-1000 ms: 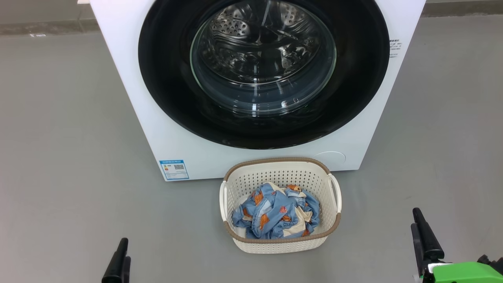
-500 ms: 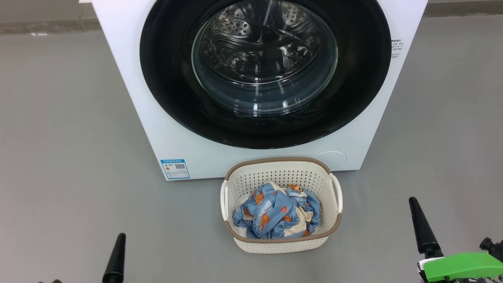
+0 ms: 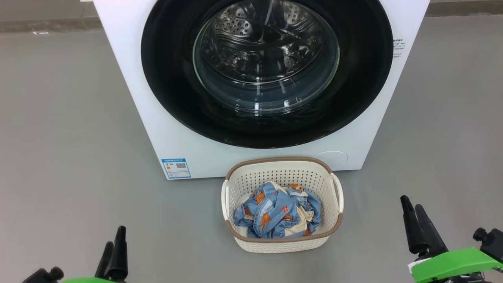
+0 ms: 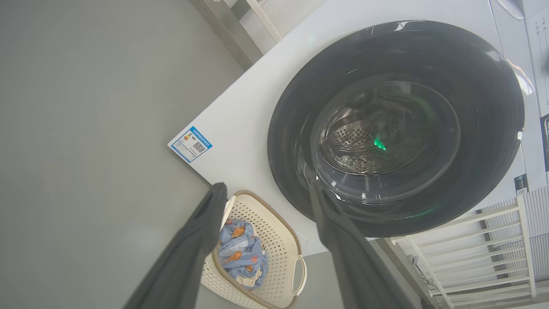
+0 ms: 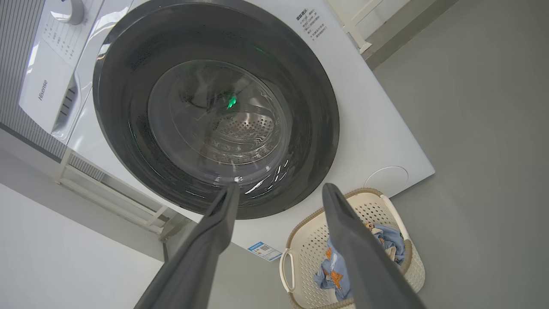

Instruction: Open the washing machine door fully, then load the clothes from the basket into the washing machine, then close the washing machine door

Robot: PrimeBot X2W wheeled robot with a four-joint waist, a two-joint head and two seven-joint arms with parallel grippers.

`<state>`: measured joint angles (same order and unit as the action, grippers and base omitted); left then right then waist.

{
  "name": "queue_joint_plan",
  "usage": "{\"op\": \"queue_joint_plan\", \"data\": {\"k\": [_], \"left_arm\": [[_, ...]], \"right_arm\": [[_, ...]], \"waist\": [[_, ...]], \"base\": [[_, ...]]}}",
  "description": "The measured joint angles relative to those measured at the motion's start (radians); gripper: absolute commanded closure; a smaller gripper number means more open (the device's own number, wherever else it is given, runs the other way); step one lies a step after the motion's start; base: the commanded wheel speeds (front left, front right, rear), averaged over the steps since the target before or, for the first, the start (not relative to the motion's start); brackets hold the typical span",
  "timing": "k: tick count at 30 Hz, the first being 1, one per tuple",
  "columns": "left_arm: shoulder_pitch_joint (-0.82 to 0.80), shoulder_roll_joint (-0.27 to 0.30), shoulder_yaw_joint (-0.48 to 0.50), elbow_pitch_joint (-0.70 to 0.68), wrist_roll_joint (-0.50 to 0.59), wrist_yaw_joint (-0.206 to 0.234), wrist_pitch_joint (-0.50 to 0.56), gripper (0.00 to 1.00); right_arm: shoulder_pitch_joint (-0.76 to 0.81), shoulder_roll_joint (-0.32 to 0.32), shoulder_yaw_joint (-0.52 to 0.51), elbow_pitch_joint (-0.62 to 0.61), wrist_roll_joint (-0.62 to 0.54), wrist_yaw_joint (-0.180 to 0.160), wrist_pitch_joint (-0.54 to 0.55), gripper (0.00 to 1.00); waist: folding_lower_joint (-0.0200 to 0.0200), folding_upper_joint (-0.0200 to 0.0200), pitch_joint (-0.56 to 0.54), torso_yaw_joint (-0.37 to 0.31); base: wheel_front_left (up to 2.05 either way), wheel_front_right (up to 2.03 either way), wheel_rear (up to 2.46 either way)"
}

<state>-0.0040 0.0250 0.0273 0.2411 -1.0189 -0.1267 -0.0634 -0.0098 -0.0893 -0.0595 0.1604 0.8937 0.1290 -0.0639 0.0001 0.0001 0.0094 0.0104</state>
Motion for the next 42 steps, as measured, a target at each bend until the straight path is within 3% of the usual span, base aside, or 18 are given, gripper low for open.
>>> {"op": "queue_joint_plan", "data": {"k": [19,42], "left_arm": [[0.001,0.026,-0.009,-0.047,0.313,-0.001,-0.053,0.00],[0.016,0.049,-0.027,-0.058,0.596,-0.001,-0.121,0.00]], "right_arm": [[0.000,-0.026,0.028,0.010,-0.271,0.000,-0.053,0.00],[0.012,-0.056,0.057,0.028,-0.561,0.000,-0.119,0.00]], "waist": [[0.0000,-0.0001,0.001,0.008],[0.0000,-0.0001,-0.014,0.002]], "base": [[0.00,0.00,0.00],[0.00,0.00,0.00]]}}
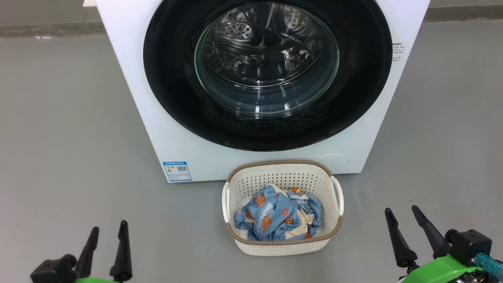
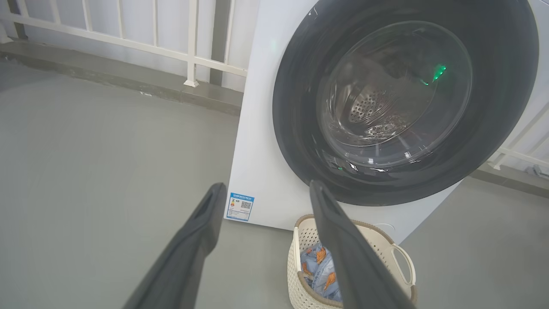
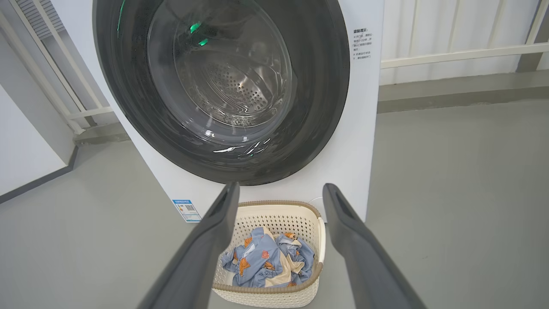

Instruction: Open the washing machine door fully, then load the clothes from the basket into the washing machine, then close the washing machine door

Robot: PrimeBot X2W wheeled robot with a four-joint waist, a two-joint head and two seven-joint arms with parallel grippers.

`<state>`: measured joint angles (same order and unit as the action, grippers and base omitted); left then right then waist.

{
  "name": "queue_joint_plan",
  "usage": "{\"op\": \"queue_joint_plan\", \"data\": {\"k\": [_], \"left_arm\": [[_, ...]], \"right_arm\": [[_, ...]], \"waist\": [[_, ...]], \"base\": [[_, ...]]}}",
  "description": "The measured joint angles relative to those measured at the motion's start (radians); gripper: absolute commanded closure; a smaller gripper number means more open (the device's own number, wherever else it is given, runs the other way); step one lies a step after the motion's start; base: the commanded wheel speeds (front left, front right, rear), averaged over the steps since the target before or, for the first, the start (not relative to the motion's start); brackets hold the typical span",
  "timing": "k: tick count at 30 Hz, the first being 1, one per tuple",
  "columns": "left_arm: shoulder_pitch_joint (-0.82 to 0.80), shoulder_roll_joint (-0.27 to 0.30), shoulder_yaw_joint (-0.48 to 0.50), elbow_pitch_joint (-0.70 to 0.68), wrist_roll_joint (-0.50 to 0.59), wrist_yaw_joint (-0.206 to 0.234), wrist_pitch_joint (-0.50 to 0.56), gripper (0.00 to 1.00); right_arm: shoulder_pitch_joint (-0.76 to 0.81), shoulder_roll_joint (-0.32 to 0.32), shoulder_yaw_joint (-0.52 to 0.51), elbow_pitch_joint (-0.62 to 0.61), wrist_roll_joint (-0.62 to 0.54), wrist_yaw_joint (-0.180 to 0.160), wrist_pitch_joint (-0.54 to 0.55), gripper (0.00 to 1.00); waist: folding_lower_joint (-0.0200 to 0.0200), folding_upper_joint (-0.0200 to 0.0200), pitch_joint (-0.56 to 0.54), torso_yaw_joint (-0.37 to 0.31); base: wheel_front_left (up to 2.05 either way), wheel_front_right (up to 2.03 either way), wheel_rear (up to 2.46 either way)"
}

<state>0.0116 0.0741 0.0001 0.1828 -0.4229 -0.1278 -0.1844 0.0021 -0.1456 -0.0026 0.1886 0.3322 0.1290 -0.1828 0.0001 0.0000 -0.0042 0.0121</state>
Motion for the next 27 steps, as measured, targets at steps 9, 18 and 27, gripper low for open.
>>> {"op": "queue_joint_plan", "data": {"k": [9,18,27], "left_arm": [[0.010,0.007,-0.006,-0.007,0.105,0.000,-0.020,0.00],[0.025,0.024,-0.006,-0.012,0.207,0.000,-0.048,0.00],[0.026,0.030,0.009,-0.021,0.283,0.000,-0.064,0.00]], "right_arm": [[0.001,-0.008,0.003,0.000,-0.100,0.000,-0.022,0.00],[0.024,-0.009,-0.004,-0.014,-0.213,0.000,-0.049,0.00],[0.024,-0.009,-0.021,-0.026,-0.290,0.000,-0.067,0.00]], "waist": [[0.0000,0.0000,-0.009,0.000],[0.0000,0.0000,-0.017,0.002],[0.0000,0.0000,-0.012,0.003]], "base": [[0.00,0.00,0.00],[0.00,0.00,0.00],[0.00,0.00,0.00]]}}
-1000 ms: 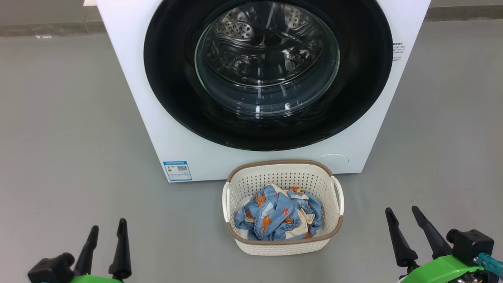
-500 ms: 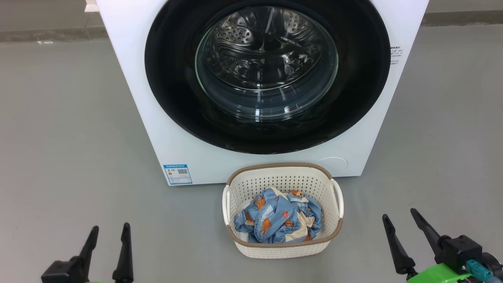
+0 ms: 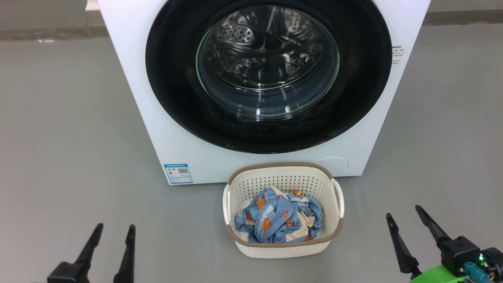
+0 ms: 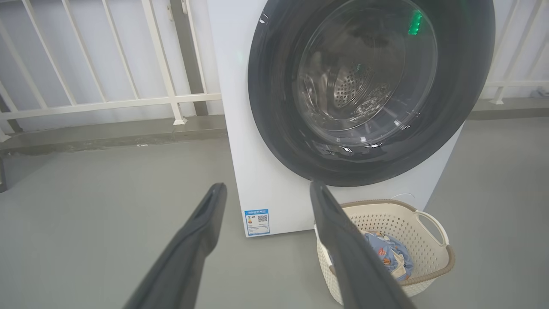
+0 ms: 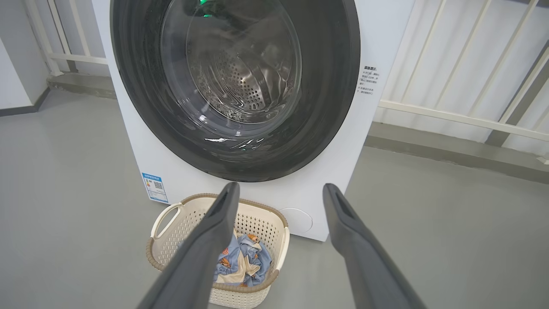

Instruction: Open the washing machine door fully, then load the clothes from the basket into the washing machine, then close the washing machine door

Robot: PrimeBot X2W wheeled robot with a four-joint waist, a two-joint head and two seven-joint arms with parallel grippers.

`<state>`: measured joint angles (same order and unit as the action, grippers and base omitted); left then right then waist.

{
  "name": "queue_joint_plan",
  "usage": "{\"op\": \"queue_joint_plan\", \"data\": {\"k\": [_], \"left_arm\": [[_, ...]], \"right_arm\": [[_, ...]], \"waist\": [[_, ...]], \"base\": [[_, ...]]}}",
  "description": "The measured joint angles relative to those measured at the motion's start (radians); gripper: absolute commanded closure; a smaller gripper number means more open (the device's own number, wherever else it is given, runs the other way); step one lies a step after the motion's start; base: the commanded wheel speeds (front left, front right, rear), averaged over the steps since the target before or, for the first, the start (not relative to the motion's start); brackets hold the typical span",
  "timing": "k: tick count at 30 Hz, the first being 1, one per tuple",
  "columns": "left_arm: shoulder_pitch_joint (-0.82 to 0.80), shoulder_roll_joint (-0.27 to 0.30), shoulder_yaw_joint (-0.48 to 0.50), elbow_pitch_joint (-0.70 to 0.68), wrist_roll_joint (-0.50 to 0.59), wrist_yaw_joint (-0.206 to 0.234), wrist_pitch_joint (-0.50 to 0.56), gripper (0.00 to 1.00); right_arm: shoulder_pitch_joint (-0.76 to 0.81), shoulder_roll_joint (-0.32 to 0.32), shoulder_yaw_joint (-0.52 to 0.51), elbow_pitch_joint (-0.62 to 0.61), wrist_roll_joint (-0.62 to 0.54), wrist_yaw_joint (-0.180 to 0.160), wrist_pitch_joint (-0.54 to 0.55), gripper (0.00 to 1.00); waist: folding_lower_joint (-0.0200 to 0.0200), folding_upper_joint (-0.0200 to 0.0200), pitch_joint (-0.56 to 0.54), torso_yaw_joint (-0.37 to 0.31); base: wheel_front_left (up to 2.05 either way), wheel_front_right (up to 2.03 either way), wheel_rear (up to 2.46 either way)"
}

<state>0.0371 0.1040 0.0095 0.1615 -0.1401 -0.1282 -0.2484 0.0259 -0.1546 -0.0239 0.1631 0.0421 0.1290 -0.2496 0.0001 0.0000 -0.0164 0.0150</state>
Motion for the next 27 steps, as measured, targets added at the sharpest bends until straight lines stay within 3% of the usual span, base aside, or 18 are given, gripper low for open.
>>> {"op": "queue_joint_plan", "data": {"k": [19,27], "left_arm": [[-0.002,-0.001,0.021,0.007,-0.007,-0.001,-0.004,0.00],[-0.005,-0.001,0.028,0.007,-0.008,-0.001,-0.007,0.00]], "right_arm": [[0.000,0.003,-0.011,-0.007,-0.006,0.000,0.000,0.00],[0.000,0.006,-0.008,-0.007,-0.006,0.000,0.000,0.00]], "waist": [[-0.0001,0.0000,0.012,-0.003],[0.0000,0.0000,0.011,-0.007]], "base": [[0.00,0.00,-0.01],[0.38,0.38,-0.77]]}}
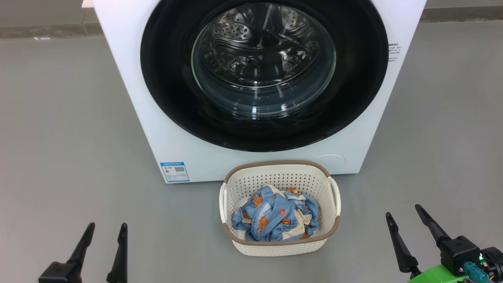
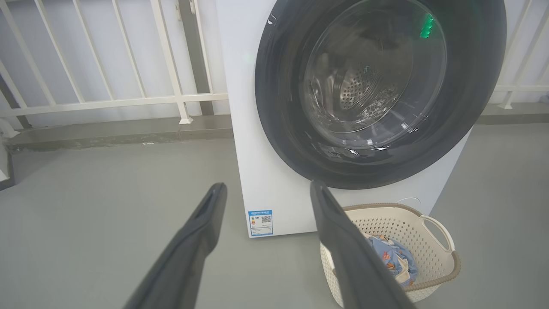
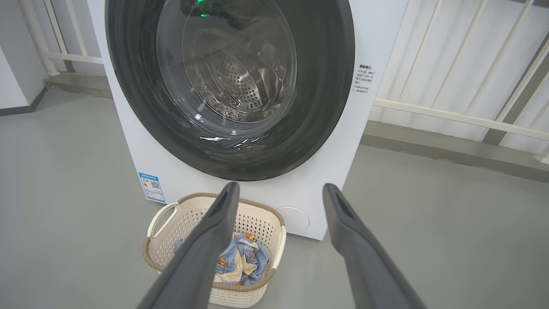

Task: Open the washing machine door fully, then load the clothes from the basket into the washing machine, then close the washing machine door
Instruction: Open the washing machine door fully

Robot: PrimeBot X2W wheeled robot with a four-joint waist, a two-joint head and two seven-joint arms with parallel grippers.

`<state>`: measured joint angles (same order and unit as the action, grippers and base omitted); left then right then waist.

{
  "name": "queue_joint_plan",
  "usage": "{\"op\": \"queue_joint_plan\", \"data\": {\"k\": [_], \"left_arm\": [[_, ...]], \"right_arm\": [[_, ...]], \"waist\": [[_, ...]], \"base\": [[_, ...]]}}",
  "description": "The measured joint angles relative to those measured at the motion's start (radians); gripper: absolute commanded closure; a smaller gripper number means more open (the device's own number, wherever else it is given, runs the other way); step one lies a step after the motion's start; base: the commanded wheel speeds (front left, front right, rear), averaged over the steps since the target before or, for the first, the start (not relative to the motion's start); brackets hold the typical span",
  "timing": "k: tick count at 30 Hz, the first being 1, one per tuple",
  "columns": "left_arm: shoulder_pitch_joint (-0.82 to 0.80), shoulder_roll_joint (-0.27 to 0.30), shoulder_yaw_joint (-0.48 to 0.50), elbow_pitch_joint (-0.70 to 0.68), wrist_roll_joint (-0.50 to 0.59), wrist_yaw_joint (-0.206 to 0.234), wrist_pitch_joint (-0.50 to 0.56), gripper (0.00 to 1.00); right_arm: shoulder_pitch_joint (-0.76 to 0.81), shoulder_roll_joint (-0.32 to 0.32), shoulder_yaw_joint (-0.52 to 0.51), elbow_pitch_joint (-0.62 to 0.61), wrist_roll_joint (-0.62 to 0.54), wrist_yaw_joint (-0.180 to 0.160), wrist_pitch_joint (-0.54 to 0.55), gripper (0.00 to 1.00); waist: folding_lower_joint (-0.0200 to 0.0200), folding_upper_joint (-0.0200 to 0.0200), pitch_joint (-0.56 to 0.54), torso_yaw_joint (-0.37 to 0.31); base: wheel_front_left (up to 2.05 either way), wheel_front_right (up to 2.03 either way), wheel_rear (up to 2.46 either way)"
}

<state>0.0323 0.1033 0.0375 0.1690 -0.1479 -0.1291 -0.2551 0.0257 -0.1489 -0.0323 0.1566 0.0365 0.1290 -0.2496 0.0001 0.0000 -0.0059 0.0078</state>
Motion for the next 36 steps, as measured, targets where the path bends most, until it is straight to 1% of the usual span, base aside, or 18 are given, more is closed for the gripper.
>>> {"op": "queue_joint_plan", "data": {"k": [6,16,22,28,36], "left_arm": [[0.000,0.000,0.002,0.000,-0.003,0.000,0.000,0.00],[-0.002,0.000,0.002,-0.002,-0.009,0.000,0.000,0.00],[-0.019,-0.008,0.008,-0.009,-0.036,0.000,0.000,0.00],[-0.019,-0.010,0.007,-0.009,-0.042,0.000,0.000,0.00],[-0.019,-0.009,0.005,-0.006,-0.043,0.000,0.000,0.00]], "right_arm": [[0.000,0.003,0.001,0.001,0.000,0.000,0.000,0.00],[0.000,0.003,0.002,0.001,0.000,0.000,0.000,0.00],[0.000,0.003,0.002,0.001,0.000,0.000,0.000,0.00],[0.000,0.003,0.003,0.002,0.000,0.000,0.000,0.00],[-0.001,0.006,0.016,0.005,0.001,0.000,0.000,0.00]], "waist": [[0.0000,0.0000,0.000,-0.005],[0.0000,0.0000,0.013,-0.013],[0.0000,0.0000,0.021,-0.015],[0.0000,0.0000,0.024,-0.017],[-0.0001,-0.0001,0.025,-0.022]], "base": [[0.89,0.89,-1.77],[1.22,1.22,-2.45],[0.95,0.95,-1.91],[0.48,0.48,-0.96],[0.05,0.05,-0.09]]}}
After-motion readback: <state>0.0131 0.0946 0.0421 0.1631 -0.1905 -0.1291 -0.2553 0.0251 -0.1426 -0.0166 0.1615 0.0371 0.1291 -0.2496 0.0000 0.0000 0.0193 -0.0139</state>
